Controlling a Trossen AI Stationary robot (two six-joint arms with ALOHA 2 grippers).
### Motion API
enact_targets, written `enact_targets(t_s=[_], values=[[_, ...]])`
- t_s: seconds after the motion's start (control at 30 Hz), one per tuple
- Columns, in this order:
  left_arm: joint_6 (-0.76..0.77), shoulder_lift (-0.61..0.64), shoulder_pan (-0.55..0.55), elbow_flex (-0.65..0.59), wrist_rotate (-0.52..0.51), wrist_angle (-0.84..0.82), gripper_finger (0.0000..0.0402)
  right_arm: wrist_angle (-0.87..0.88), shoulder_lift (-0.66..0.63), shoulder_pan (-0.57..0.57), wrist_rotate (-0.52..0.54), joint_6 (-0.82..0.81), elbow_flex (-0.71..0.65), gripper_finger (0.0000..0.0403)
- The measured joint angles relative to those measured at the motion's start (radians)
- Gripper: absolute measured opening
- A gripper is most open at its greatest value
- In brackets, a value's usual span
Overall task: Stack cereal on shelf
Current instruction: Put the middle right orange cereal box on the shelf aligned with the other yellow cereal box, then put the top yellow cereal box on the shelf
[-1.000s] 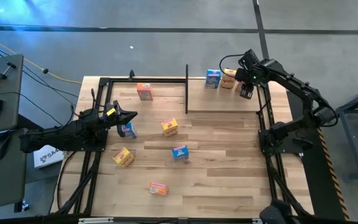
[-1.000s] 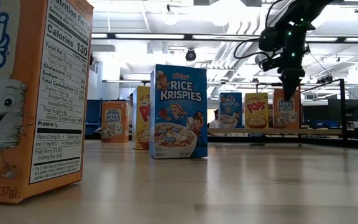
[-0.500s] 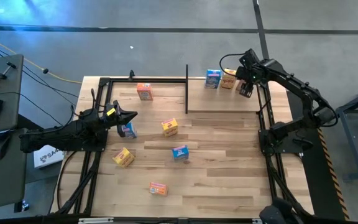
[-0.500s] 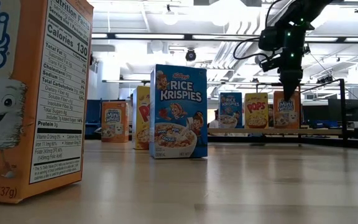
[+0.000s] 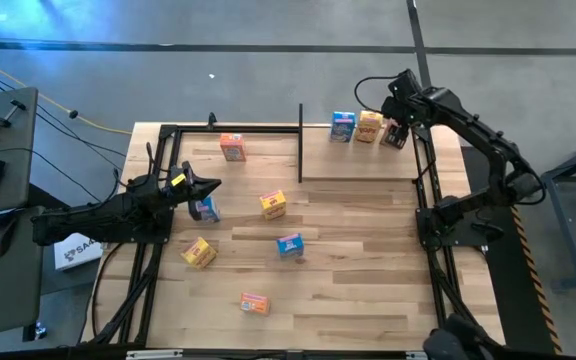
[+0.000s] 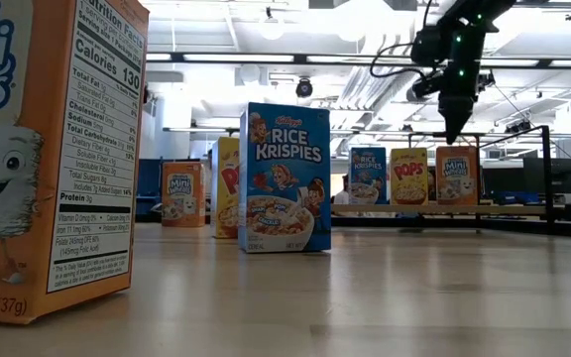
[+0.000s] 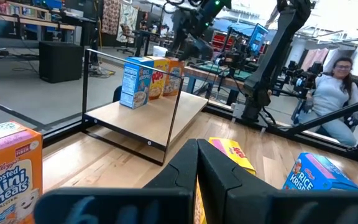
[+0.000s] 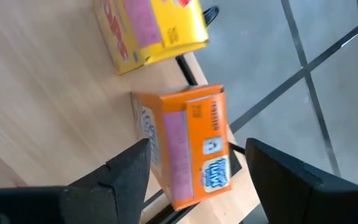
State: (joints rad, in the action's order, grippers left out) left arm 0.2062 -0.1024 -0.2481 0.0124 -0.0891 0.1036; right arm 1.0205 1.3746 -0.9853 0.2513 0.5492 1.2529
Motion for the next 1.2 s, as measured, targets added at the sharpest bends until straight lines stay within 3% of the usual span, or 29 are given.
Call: enact_targets(t_s=[0.37,0.5,0.63,0.77,1.0,1.2], values=[[-0.013,0.0,0.0,0.0,0.0,-0.001,0.0001,0.058,0.0,0.073,0.03,-0.001,0.138,0.0221],[-0.017,0.0,0.0,0.0,0.0,-0.002,0.0001,0.139,-0.007,0.086,0.005,-0.087,0.169,0.0165],[-0.018,0.0,0.0,0.0,0.0,-0.008,0.0001,0.171,-0.042,0.075,-0.08,-0.174,0.094,0.0084],[-0.018,0.0,0.0,0.0,0.0,-0.007,0.0001,0.171,-0.068,0.07,-0.027,-0.25,-0.019,0.0013],[-0.018,0.0,0.0,0.0,0.0,-0.007,0.0001,0.173,-0.074,0.07,0.043,-0.383,-0.091,0.0021],[-0.017,0.0,0.0,0.0,-0.026,-0.004,0.0001,0.133,-0.074,0.07,0.124,-0.419,-0.091,0.0003]])
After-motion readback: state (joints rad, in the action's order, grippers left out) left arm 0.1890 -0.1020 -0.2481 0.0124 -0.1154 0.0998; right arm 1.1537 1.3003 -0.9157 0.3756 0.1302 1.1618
